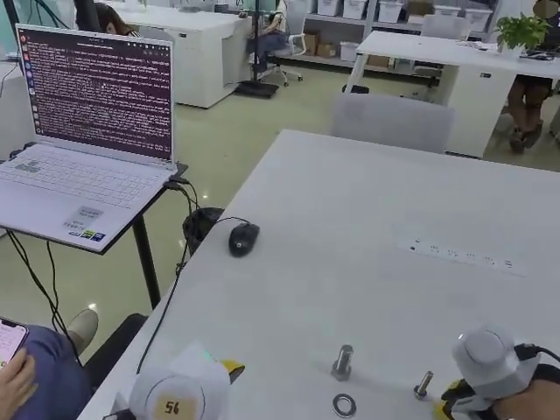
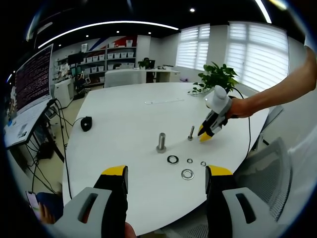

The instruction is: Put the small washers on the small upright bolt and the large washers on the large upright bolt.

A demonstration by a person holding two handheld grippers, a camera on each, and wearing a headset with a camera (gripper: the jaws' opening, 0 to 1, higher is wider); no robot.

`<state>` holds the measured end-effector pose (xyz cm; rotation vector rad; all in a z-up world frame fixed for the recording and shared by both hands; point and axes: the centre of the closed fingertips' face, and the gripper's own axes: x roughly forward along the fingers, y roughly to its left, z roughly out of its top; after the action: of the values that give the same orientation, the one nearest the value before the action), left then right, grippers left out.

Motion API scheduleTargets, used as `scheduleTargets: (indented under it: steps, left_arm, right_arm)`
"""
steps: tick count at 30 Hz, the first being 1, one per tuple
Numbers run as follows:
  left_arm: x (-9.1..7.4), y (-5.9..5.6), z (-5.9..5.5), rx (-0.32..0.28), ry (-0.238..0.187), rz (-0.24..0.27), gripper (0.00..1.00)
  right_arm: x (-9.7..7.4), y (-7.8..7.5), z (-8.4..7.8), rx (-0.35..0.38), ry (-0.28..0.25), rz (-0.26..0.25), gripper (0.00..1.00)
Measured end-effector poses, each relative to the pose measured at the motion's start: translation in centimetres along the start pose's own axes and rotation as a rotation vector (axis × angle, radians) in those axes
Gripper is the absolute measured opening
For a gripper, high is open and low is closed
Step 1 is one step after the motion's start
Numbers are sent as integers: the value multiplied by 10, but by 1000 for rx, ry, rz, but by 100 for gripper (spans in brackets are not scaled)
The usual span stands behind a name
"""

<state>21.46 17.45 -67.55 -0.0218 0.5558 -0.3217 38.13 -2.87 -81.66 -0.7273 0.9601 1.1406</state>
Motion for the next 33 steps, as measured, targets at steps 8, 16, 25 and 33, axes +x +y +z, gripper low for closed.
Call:
scheduleTargets:
  steps: [8,16,25,33]
  left_arm:
    - [5,-5,4,19,2,-25,63]
    - [6,-6,3,22,2,-32,63]
    - [8,-9,7,23,-8,-38,63]
    - [7,-9,7,17,-14,-34,63]
  right_arm:
    - [-3,21,-15,40,-32,16,20]
    - [-1,62,5,-34,-125,93,19]
    - [8,109,15,-231,-104,190,20]
    - [12,113,18,-277,-84,211,19]
